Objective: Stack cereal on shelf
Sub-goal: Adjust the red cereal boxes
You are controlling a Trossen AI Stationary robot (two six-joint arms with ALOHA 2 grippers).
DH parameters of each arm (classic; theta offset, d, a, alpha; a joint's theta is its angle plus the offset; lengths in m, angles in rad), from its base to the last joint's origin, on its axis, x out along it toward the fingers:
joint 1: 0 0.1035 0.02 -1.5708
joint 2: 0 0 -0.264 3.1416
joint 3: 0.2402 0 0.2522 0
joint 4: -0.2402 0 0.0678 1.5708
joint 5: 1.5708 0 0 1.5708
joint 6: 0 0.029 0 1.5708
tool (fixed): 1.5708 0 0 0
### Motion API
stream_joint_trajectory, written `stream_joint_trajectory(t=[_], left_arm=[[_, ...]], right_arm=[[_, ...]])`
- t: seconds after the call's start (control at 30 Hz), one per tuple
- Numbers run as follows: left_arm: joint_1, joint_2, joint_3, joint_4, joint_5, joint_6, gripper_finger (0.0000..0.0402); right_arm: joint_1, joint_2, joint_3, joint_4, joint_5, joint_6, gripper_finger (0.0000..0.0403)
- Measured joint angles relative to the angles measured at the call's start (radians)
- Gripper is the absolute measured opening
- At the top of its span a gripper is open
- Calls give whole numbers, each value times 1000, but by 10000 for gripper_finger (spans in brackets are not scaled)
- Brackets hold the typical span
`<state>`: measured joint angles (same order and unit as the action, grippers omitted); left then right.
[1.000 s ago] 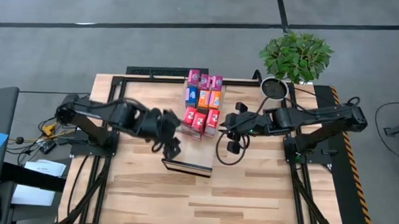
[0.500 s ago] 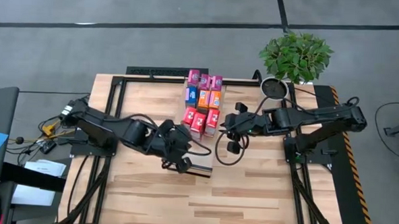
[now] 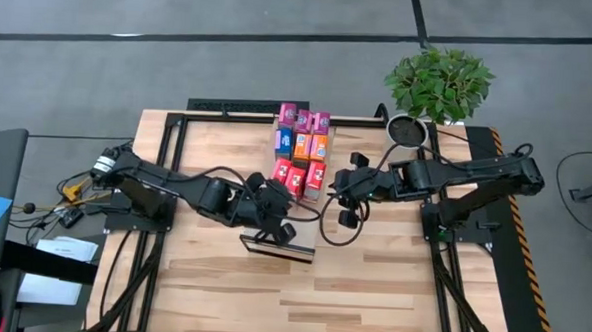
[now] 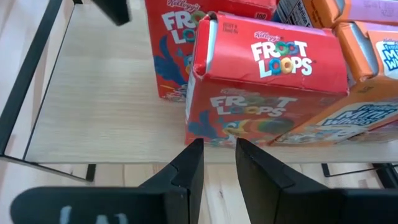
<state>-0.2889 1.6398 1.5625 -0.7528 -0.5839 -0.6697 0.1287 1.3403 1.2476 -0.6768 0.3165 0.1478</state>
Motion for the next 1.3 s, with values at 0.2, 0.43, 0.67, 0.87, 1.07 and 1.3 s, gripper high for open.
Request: stream_joint_trajectory(t=[0.2, 0.43, 0.67, 0.87, 1.07, 1.3], left_arm=[[37, 0, -3, 11, -38, 28, 0], [71, 0, -3, 38, 1, 37, 0], [67, -11, -3, 80, 146, 57, 0], [20, -47, -3, -107, 85, 1, 0], [-6, -89, -3, -176, 18, 6, 0], [-32, -317, -3, -100, -35, 173, 0]], right_arm=[[0, 0, 0, 0, 0, -3, 118], [0, 0, 0, 0, 0, -2, 118], [0, 0, 0, 0, 0, 1, 118], [0, 0, 0, 2, 0, 1, 118], [0, 0, 0, 13, -1, 1, 118], [10, -83, 1, 67, -4, -15, 118]])
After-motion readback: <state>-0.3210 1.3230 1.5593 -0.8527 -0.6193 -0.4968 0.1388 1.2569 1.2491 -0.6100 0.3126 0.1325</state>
